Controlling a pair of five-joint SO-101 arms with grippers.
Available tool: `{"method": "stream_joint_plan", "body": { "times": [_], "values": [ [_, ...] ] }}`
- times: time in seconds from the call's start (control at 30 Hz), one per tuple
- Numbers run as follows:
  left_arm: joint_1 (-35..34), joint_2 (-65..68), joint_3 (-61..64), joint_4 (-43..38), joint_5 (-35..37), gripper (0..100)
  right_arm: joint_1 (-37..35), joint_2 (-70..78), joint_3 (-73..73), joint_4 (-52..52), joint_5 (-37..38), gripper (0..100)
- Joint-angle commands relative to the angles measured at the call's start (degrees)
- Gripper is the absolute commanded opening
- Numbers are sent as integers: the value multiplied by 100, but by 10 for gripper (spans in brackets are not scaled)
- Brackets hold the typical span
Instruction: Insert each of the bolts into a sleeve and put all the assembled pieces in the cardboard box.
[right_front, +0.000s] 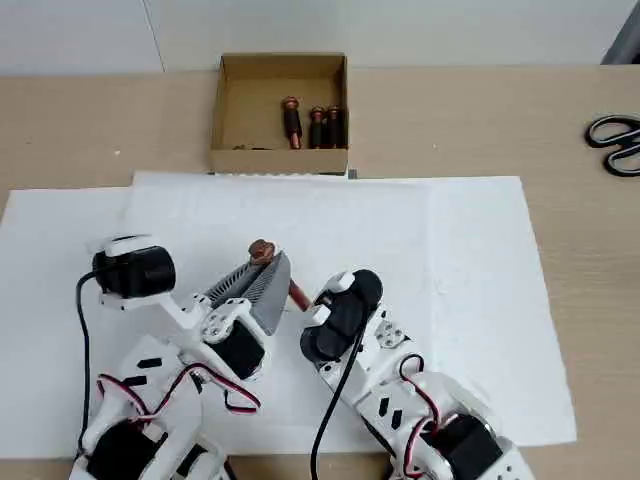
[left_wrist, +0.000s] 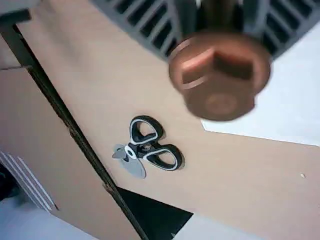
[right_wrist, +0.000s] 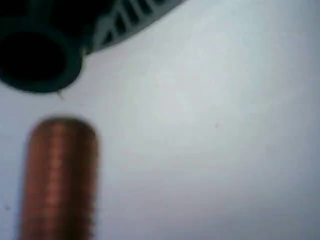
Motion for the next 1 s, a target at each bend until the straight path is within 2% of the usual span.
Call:
{"method": "stream_joint_plan", "body": {
  "times": [0.0,0.17,0.37,0.97],
  "values": [
    [97,-88,-154,-176,0,5,-22,-48,-44,-145,9,2],
    [123,-88,119,-176,-26,5,-22,-48,-44,-136,9,2],
    [123,-88,242,-211,-492,5,-22,-48,-53,-136,9,2],
    [123,-88,435,-211,-492,5,-321,-48,-105,-127,0,2]
  ]
}}
